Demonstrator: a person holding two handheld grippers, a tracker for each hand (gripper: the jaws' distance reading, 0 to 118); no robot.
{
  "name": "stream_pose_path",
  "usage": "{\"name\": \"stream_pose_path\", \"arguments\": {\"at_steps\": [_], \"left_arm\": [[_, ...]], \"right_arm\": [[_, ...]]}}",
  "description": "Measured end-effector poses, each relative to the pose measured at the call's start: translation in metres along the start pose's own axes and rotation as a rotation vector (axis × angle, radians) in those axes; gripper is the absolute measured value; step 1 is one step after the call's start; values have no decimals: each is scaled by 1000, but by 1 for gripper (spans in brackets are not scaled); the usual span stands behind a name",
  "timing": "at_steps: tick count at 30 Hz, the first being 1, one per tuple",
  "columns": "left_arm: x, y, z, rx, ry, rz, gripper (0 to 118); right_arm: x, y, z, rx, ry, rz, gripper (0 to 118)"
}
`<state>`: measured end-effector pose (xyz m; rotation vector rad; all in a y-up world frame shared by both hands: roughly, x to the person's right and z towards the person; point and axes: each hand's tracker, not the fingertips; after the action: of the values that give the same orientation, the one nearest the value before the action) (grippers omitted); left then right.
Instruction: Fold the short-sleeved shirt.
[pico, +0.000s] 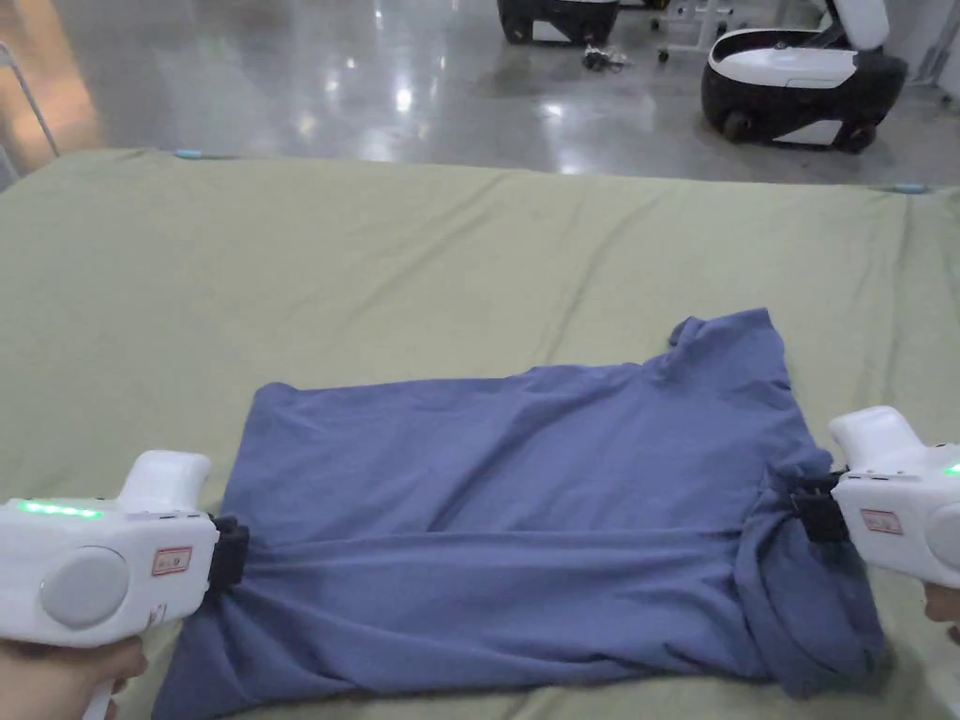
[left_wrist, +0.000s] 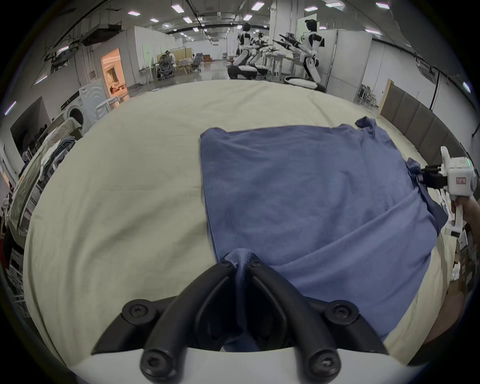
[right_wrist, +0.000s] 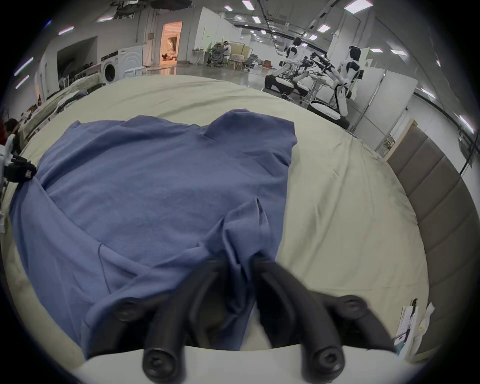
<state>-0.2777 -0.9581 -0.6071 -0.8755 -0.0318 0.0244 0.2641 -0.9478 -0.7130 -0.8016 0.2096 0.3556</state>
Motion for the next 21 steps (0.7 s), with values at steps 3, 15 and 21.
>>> {"name": "stream_pose_path", "arguments": {"at_steps": [3,15,21], "left_arm": [[-2,6,21,65,56,72,89],[25,-103,192,340,-1,39,0],[25,-141,165,202,-8,80,0]], "right_arm": [[21,-3,25,87,-66,-131,116],[-9,-97,203,355,-9,-165,8],[-38,-138,222,280,26,-177,0]]}}
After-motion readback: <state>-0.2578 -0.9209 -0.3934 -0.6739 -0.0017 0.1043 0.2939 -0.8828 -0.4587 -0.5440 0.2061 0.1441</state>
